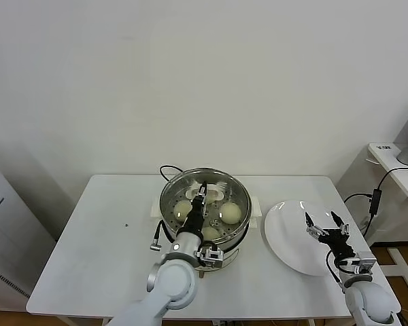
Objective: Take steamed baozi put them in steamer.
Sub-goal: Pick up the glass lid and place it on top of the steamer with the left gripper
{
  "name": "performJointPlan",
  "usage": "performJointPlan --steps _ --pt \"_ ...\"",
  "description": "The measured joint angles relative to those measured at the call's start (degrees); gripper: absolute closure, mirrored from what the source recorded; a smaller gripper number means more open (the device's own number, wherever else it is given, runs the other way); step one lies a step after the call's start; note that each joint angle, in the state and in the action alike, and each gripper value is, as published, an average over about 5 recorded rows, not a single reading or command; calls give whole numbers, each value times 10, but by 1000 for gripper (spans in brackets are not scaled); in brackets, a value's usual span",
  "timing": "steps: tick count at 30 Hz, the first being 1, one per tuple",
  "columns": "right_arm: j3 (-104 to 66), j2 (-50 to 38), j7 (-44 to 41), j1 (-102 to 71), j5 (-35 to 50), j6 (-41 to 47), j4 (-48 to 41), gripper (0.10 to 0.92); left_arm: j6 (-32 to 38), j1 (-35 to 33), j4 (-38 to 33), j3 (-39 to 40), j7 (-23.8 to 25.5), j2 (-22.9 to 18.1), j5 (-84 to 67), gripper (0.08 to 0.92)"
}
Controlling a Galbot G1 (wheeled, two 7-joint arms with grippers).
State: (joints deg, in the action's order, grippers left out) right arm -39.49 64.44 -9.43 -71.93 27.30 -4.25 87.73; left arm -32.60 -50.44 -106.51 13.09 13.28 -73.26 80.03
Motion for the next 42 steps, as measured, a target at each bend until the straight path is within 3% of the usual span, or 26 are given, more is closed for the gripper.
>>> performJointPlan --steps 23,29,35,42 --pt "-3 1 -3 -3 -1 -3 2 203 0 -6 22 -4 -17 -5 -21 874" --pt "-4 1 -4 -5 -1 -3 2 203 7 -18 5 -15 -17 5 -38 718" --pt "-5 -3 -7 -4 1 -3 2 203 25 -42 -54 -31 -2 32 -89 545" --pt "4 -3 -6 0 9 11 7 203 83 -62 -143 -87 33 83 -267 337"
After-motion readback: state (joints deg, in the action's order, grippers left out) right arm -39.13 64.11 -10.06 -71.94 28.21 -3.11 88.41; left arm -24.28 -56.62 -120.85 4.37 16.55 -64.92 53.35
